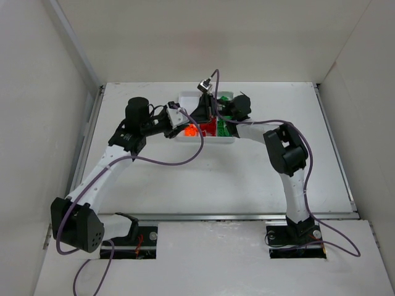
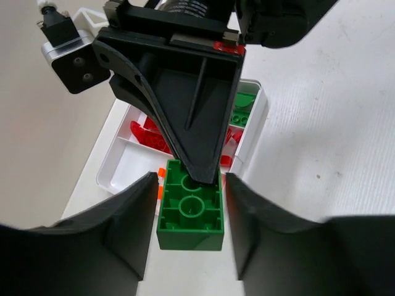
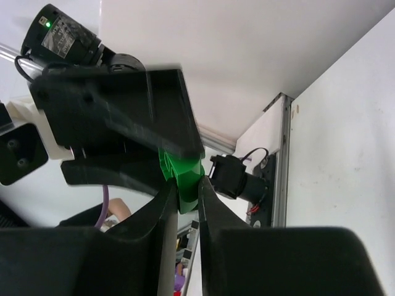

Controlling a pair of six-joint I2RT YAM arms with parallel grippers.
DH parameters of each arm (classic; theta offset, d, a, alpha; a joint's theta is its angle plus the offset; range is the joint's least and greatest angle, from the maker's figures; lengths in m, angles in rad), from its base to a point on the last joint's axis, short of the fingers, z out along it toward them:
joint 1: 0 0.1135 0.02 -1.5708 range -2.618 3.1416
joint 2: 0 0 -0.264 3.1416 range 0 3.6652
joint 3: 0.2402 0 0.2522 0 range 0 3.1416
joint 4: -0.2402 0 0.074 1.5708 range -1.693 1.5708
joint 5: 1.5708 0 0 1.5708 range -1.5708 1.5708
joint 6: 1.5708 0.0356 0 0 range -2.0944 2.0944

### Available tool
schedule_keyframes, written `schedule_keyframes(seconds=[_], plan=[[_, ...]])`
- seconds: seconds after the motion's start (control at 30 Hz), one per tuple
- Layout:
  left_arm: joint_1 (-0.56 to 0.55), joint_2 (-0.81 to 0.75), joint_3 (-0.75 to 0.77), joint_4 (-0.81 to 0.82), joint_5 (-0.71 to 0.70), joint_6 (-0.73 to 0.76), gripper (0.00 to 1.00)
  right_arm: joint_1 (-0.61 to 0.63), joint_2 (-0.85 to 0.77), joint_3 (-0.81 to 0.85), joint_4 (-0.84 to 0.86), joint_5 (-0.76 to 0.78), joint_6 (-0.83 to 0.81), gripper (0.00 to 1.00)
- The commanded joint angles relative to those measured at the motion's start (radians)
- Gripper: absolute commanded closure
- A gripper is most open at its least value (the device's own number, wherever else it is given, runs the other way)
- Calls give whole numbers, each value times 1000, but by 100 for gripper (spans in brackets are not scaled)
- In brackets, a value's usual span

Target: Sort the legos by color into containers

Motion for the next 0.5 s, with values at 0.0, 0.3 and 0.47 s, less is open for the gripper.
schedule_keyframes(seconds=[0.0, 0.3, 0.47], plan=[[-11, -23, -24, 78, -8, -3, 53, 23, -63, 34, 521, -15, -26, 98], [-11, -89, -99, 78, -184, -24, 0, -46, -82, -44, 521, 18, -77, 100], [73, -170, -131, 127, -259, -198, 0, -162, -218, -184, -97, 145, -507, 100]])
